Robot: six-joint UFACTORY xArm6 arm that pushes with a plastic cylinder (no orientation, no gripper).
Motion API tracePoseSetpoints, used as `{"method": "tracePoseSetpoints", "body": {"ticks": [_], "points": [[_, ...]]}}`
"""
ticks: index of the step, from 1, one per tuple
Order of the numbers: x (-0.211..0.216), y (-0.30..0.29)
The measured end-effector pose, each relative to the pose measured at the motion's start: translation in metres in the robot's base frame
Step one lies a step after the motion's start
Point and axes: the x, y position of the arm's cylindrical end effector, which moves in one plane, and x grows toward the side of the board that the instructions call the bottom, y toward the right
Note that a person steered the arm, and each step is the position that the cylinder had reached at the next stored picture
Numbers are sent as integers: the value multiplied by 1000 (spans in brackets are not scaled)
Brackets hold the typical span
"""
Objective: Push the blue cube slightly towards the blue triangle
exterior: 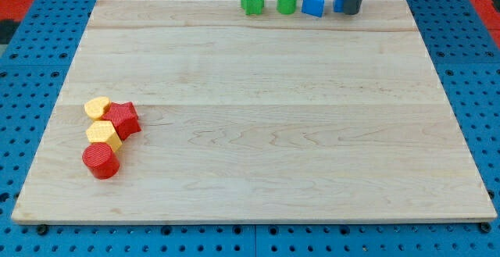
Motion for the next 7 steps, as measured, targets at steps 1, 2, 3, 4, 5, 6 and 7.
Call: {"method": "tracePoseSetpoints", "body": {"ticks": [1,2,3,4,5,6,7], "points": [[-2,13],[-14,43],[-33,70],[-33,52],[-32,-23],[-33,-74],[-32,-133]]}}
